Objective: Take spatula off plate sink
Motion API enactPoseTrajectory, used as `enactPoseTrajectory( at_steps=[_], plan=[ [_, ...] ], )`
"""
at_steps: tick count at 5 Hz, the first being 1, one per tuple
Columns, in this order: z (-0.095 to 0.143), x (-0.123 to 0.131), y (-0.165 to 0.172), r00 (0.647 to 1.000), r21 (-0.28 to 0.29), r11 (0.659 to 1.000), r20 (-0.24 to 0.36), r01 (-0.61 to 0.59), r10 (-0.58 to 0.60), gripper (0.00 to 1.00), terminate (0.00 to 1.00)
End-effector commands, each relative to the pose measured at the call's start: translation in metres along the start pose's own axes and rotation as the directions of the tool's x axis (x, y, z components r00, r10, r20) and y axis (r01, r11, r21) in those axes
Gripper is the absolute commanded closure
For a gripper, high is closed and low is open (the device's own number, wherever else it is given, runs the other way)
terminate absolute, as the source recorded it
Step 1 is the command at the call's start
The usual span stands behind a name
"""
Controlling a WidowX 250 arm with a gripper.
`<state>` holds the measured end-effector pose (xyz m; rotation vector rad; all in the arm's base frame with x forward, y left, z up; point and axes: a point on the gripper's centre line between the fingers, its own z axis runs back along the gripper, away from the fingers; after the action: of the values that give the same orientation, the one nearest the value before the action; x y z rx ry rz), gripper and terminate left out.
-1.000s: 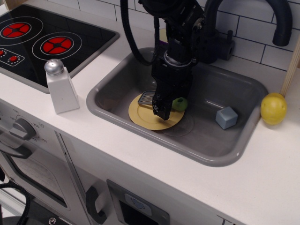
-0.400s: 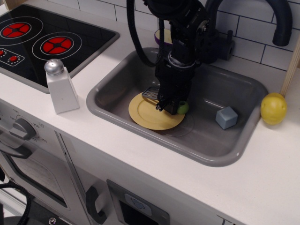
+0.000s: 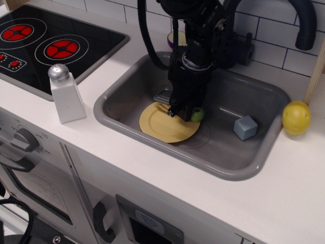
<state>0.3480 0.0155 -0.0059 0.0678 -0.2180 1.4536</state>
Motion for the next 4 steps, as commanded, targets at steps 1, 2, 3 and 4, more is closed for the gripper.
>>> enactPoseTrajectory(
  at_steps=[1,2,3,4],
  plan=[
    [0.061,0.004,-0.016,0.999,-0.135,0.991,-0.034,0.026,-0.03,1.0,0.0],
    [0.077,-0.015,-0.004,0.998,-0.145,0.989,-0.054,0.033,-0.041,1.0,0.0],
    [0.082,-0.034,0.009,0.998,-0.124,0.992,-0.057,-0.03,0.023,1.0,0.0],
    [0.078,-0.048,0.014,0.986,-0.072,0.987,-0.094,-0.147,0.14,1.0,0.0]
  ],
)
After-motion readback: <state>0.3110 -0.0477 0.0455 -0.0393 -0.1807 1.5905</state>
